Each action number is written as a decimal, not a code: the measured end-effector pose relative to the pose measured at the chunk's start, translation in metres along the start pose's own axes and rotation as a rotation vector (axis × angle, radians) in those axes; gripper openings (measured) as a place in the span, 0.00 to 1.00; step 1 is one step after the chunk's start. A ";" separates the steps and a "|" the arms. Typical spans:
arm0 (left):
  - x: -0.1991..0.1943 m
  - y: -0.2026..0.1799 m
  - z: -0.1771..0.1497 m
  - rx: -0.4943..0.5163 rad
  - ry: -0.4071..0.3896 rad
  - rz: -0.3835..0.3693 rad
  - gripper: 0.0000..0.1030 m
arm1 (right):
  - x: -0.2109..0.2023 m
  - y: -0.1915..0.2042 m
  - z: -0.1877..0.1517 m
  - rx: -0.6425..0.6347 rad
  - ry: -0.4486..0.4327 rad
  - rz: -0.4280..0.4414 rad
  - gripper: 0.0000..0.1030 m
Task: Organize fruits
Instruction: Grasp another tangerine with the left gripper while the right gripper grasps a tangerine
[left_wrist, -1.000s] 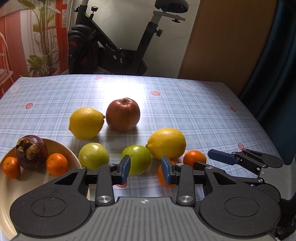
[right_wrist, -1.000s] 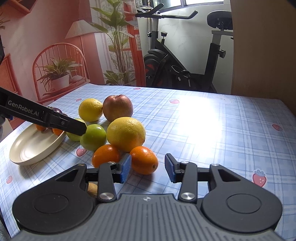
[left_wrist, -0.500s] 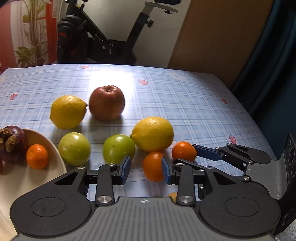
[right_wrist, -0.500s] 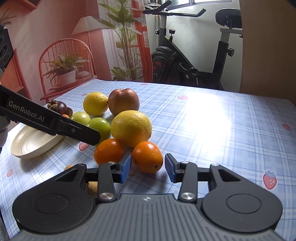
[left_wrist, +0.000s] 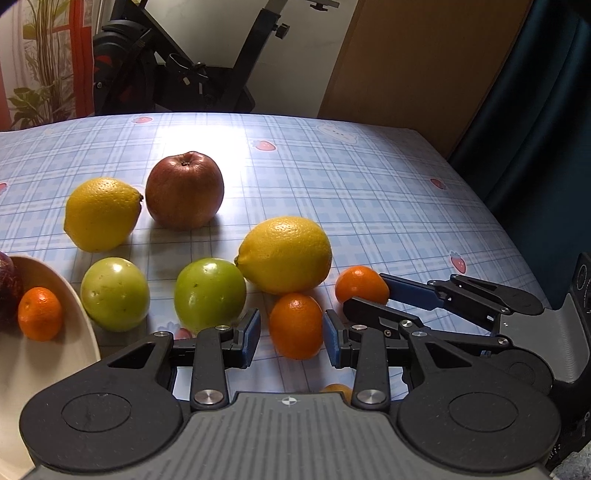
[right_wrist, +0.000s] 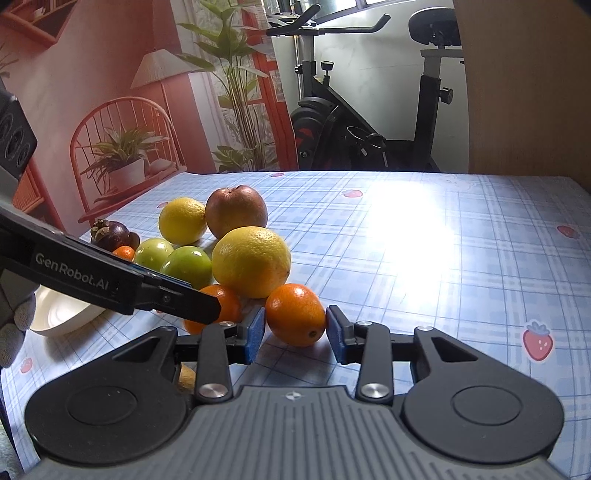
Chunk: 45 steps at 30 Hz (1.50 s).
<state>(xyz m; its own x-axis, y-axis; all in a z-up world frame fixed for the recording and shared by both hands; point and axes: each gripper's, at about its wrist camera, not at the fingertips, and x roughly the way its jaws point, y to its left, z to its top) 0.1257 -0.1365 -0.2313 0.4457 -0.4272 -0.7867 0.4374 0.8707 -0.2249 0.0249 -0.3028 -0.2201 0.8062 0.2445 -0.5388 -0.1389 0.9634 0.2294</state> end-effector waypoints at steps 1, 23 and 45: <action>0.001 0.000 0.000 0.001 0.003 -0.005 0.38 | 0.000 -0.001 -0.001 0.004 -0.001 0.002 0.38; -0.026 0.003 -0.009 -0.010 -0.050 -0.023 0.33 | -0.002 -0.006 0.000 0.019 -0.002 0.012 0.38; -0.135 0.120 -0.037 -0.257 -0.185 0.198 0.33 | -0.001 0.077 0.048 -0.078 -0.012 0.035 0.38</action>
<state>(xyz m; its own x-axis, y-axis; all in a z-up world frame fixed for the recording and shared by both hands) 0.0887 0.0349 -0.1734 0.6460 -0.2604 -0.7176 0.1283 0.9637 -0.2341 0.0411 -0.2342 -0.1635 0.8066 0.2775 -0.5218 -0.2114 0.9600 0.1838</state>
